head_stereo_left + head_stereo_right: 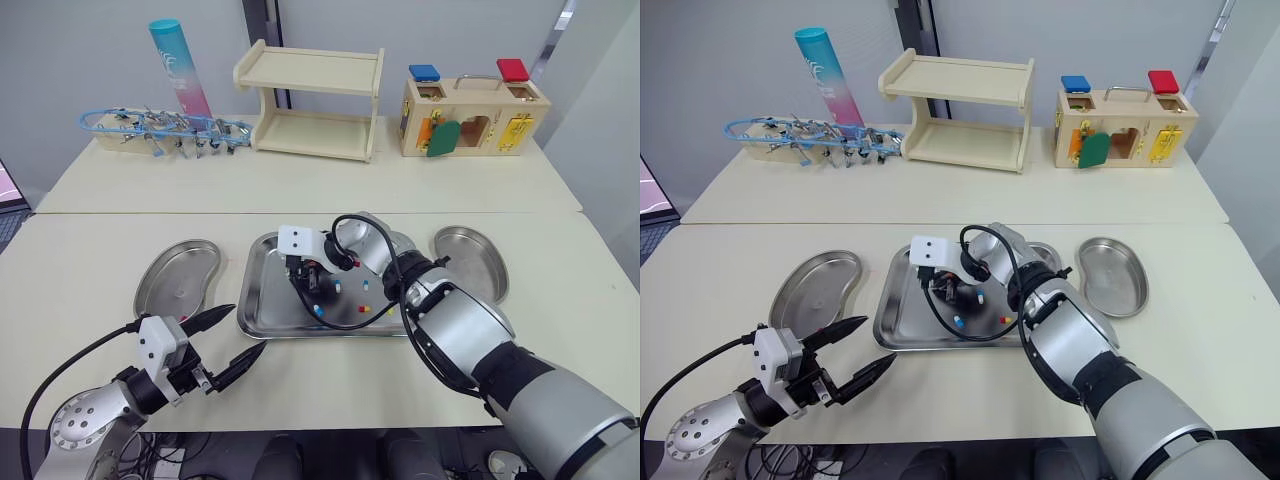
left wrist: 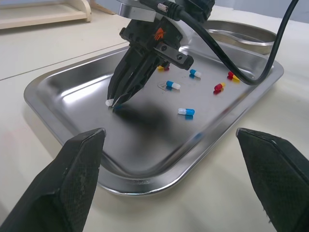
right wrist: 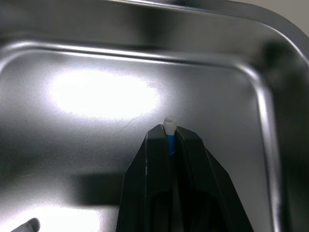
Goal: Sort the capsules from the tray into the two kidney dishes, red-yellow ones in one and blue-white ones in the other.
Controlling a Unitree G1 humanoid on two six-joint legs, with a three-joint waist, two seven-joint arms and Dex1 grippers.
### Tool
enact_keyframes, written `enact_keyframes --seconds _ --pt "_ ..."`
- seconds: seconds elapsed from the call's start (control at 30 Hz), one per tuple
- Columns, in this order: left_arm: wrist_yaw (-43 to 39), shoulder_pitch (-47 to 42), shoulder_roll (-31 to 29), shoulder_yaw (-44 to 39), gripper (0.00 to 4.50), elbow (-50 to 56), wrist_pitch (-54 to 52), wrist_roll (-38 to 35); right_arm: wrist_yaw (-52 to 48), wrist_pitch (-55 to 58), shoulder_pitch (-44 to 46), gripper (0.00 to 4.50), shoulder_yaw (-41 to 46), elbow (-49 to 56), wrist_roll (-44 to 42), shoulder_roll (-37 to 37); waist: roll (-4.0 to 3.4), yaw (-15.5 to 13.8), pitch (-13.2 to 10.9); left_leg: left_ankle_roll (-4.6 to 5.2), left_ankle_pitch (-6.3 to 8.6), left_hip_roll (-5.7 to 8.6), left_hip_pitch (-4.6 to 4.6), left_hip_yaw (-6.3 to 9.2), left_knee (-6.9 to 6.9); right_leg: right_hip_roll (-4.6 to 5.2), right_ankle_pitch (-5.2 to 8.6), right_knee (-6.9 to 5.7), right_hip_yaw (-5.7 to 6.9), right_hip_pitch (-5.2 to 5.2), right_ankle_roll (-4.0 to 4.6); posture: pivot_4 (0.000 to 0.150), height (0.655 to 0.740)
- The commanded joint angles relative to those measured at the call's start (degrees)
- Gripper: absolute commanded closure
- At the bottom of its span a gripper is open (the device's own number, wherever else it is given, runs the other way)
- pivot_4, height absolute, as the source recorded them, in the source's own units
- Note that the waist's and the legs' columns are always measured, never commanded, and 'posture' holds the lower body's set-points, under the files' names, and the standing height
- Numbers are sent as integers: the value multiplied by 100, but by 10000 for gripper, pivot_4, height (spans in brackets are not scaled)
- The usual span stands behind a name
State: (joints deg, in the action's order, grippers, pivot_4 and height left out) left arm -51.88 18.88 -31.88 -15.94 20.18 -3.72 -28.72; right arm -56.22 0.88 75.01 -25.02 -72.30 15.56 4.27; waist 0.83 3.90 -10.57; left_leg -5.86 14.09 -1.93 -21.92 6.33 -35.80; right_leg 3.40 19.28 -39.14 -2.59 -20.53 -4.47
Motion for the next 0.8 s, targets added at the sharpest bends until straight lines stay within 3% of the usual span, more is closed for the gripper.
enact_keyframes --seconds 0.03,0.2,0.33,0.53,0.8 --pt "34 12 -71 12 0 259 -18 -5 -116 14 158 44710 138 70 -8 40 0 0 0 0 0 0 0 0 0 0 0 0 0 0 0 1500 7400" --pt "30 9 -70 25 0 326 -47 -35 -719 56 106 44710 450 806 -378 -118 -2 0 -7 0 0 0 -3 0 0 0 0 0 1 -2 0 1500 7400" --pt "-190 67 -167 166 0 438 -37 -26 -1475 885 -888 44710 427 3241 -685 -766 1 -51 -5 0 0 0 -10 3 0 1 0 6 4 -1 0 1500 7400" --pt "-496 -59 -258 460 0 510 9 -81 -1680 2720 -2615 44710 714 7139 -1073 -2177 -2 -157 -7 -1 0 0 -28 5 -7 3 0 10 9 -9 -1 1500 7400" --pt "-1102 -637 -331 862 0 270 -17 -245 -1286 4217 -3986 44710 1961 9127 -1543 -4124 -2 -199 -8 0 1 0 -37 4 -9 1 0 13 10 -12 -1 1500 7400"
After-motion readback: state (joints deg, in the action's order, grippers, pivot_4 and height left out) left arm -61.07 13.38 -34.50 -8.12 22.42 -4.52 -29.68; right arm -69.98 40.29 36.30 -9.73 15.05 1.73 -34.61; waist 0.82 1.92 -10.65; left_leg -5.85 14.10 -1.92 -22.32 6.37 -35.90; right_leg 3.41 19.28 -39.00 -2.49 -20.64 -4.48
